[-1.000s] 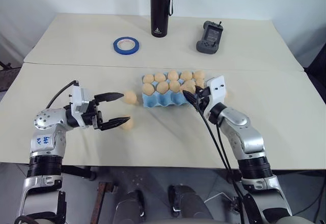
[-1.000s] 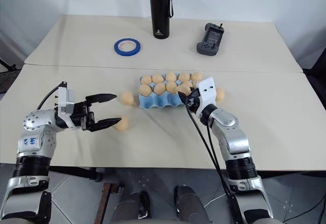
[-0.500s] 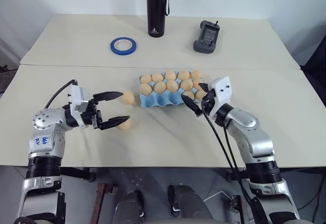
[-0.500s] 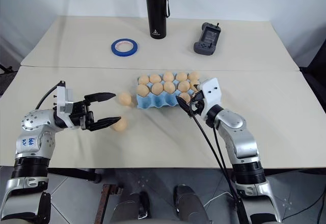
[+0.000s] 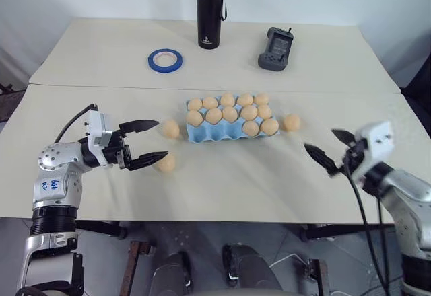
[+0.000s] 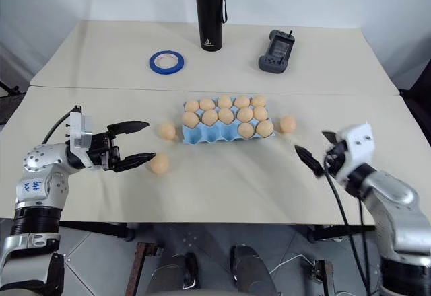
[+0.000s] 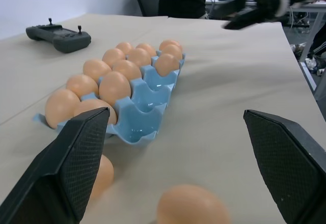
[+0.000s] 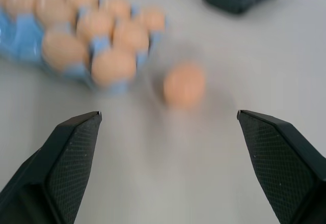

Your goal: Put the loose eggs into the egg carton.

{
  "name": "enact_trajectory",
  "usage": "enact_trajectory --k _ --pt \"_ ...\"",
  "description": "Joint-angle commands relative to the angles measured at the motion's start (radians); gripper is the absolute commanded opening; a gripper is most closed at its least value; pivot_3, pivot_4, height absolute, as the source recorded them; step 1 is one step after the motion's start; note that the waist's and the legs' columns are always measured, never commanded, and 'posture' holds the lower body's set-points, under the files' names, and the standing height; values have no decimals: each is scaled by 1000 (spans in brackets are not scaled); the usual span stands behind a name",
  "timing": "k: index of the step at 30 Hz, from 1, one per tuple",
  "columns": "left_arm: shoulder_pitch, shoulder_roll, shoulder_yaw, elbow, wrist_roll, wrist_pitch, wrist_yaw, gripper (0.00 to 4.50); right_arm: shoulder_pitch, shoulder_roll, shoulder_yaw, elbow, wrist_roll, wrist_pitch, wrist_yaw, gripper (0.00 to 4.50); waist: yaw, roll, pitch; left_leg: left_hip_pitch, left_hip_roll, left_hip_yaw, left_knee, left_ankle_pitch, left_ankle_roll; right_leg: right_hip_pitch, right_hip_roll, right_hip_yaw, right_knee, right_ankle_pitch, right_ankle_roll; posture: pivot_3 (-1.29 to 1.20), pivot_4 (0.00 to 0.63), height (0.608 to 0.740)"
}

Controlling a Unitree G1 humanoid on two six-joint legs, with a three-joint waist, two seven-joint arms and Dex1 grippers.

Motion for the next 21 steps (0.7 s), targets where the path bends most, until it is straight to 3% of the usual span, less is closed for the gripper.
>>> enact_trajectory --k 1,9,14,21 --pt "-31 13 18 14 -13 -13 -9 4500 40 -25 -65 -44 23 -40 27 4467 -5 0 0 0 0 0 0 0 0 0 0 0 0 0 0 0 150 740" --pt "-57 20 22 53 -15 -23 -34 4500 11 4 -51 -10 13 -70 -9 4467 -4 0 0 2 -1 0 0 1 0 1 0 0 0 1 1 0 150 740" --pt "-40 21 31 32 -24 -22 -37 4500 -227 113 30 173 -57 -121 -152 4467 -10 0 0 2 0 1 0 2 0 1 0 1 1 1 0 0 150 740" --pt "-8 26 44 -19 -29 -12 -15 4500 -442 201 130 441 -138 -243 -195 4467 -3 1 0 0 0 0 -1 2 -3 -1 0 0 1 0 -1 0 150 740"
